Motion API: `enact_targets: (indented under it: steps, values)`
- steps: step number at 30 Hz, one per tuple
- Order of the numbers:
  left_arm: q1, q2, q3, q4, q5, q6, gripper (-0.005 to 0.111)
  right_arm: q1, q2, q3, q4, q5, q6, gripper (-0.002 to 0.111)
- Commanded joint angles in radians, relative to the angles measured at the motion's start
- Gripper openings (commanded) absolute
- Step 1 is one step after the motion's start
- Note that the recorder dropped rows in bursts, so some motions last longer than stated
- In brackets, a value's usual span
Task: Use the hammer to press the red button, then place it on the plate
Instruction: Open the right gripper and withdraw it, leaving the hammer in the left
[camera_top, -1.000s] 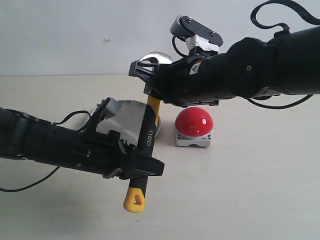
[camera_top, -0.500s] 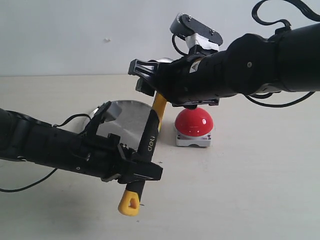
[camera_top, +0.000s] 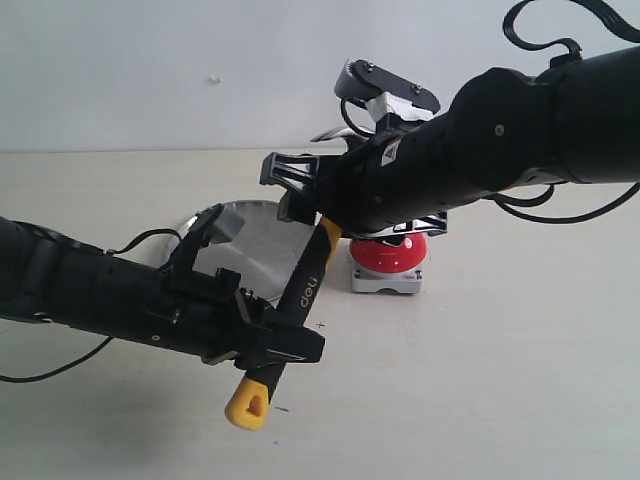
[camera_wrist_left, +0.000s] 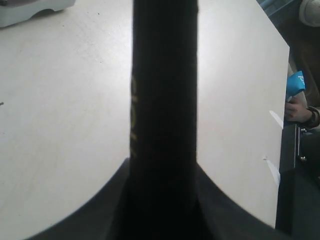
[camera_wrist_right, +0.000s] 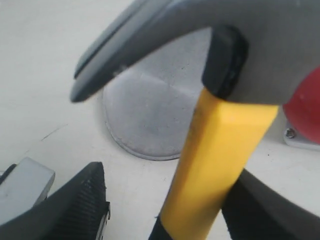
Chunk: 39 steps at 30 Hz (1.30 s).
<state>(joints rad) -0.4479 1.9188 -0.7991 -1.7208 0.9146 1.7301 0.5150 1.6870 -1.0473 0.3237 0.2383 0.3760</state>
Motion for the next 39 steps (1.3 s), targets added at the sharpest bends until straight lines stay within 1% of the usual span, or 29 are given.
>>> enact_targets:
  steps: [1,5,13,17,21,24,25,28,31,34,39]
  values:
    - [-0.003,-0.007,-0.007,-0.024,0.051,0.035,0.000,-0.002,-0.014,-0.007,-0.011,0.015,-0.003,0.064]
    - [-0.003,-0.007,-0.007,-0.024,0.051,0.035,0.000,-0.002,-0.019,-0.007,-0.077,0.030,0.046,0.065]
    - [-0.001,-0.007,-0.007,-0.024,0.051,0.040,0.000,-0.002,-0.081,-0.007,-0.331,0.098,0.229,0.065]
    - [-0.001,-0.007,-0.007,-0.024,0.051,0.043,0.000,-0.002,-0.086,-0.007,-0.380,0.156,0.241,0.065]
    - [-0.001,-0.007,-0.007,-0.024,0.051,0.041,0.000,-0.002,-0.130,0.011,-0.411,0.149,0.263,0.065]
    - [-0.001,-0.007,-0.007,-0.024,0.051,0.039,0.000,-0.002,-0.192,0.047,-0.414,0.096,0.263,0.065]
    - [-0.001,-0.007,-0.007,-0.024,0.051,0.039,0.000,-0.002,-0.214,0.065,-0.441,0.074,0.263,0.065]
    - [-0.001,-0.007,-0.007,-0.024,0.051,0.039,0.000,-0.005,-0.264,0.088,-0.509,0.070,0.332,0.065]
    - [-0.001,-0.012,-0.007,-0.024,0.051,0.036,0.000,-0.005,-0.335,0.113,-0.560,0.070,0.335,0.065]
    - [-0.001,-0.032,-0.007,-0.024,0.043,0.029,0.000,-0.005,-0.444,0.162,-0.578,0.059,0.323,0.065]
    - [-0.001,-0.094,-0.007,-0.024,0.035,0.007,0.000,-0.005,-0.716,0.324,-0.592,0.021,0.324,0.065]
